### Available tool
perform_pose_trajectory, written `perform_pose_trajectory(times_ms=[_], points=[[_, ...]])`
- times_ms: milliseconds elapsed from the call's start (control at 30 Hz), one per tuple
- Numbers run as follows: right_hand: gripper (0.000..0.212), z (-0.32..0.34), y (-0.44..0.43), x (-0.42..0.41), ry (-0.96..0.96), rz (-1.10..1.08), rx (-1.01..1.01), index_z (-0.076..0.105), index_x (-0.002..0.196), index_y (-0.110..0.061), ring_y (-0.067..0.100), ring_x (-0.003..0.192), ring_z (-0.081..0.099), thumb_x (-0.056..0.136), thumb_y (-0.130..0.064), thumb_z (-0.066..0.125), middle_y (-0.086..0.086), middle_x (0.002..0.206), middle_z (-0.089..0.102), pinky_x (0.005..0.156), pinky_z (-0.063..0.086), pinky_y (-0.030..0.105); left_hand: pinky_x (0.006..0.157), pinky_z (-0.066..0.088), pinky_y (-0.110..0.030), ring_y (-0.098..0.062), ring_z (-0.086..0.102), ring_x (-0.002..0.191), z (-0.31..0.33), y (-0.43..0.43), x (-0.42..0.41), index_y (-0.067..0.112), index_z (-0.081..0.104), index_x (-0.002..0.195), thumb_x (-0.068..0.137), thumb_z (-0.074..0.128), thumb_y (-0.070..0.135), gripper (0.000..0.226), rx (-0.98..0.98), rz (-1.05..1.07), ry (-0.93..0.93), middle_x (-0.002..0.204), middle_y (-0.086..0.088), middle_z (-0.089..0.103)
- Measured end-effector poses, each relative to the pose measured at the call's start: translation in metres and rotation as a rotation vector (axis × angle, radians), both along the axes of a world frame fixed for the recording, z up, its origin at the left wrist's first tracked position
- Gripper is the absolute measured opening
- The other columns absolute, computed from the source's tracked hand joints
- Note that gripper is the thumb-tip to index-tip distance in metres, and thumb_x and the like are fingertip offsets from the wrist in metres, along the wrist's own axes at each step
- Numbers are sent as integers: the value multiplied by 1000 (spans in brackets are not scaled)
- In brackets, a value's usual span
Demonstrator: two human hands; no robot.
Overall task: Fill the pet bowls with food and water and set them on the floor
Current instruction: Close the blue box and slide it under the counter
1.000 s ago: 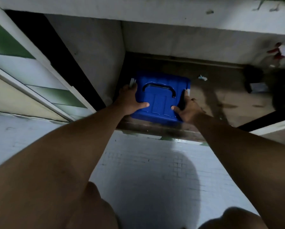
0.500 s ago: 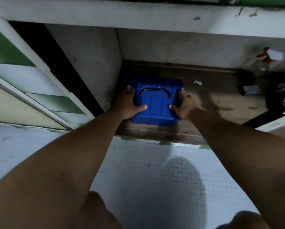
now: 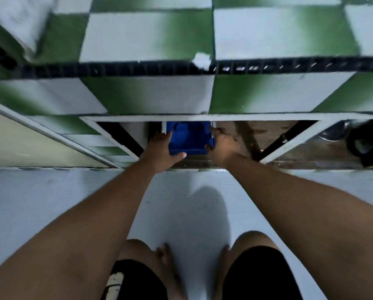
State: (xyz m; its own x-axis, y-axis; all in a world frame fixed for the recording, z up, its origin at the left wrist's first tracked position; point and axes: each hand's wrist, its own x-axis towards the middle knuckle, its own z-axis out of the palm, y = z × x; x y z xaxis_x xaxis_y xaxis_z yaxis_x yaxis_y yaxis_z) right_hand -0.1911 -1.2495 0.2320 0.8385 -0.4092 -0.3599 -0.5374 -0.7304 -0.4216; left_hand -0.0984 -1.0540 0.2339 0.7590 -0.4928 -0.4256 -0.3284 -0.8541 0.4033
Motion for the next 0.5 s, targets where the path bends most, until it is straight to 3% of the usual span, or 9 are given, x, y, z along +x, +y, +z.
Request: perform_pose_trajectory(times_ms=[133, 267, 400, 500], points=[[59, 70, 12, -46, 1, 0, 118, 40, 146, -35, 33, 112, 59, 90, -28, 56, 10, 131, 57, 95, 52, 41, 105, 50, -44, -30, 54, 131, 68, 18, -30, 24, 36, 155, 68, 54, 82, 106, 32, -37, 18, 147, -10, 52], [60, 150, 12, -85, -55, -32, 147, 45, 145, -26, 33, 122, 54, 86, -27, 59, 10, 137, 53, 100, 50, 45, 98, 54, -42, -25, 59, 115, 170, 17, -69, 31, 47, 148, 76, 63, 68, 83, 1, -88, 23, 129, -6, 60], [60, 230, 7, -114, -106, -43, 158, 45, 145, -22, 29, 122, 54, 88, -25, 62, 6, 141, 49, 101, 49, 44, 106, 48, -41, -27, 53, 126, 260, 3, -105, 18, 45, 152, 86, 71, 57, 81, 13, -141, -17, 137, -8, 56], [58, 280, -9, -133, -183, -45, 171, 45, 145, -20, 26, 126, 50, 90, -23, 62, 5, 141, 48, 106, 45, 40, 105, 49, -44, -26, 54, 123, 309, -20, -121, 18, 49, 147, 88, 69, 57, 74, -41, -178, -60, 136, -6, 57]])
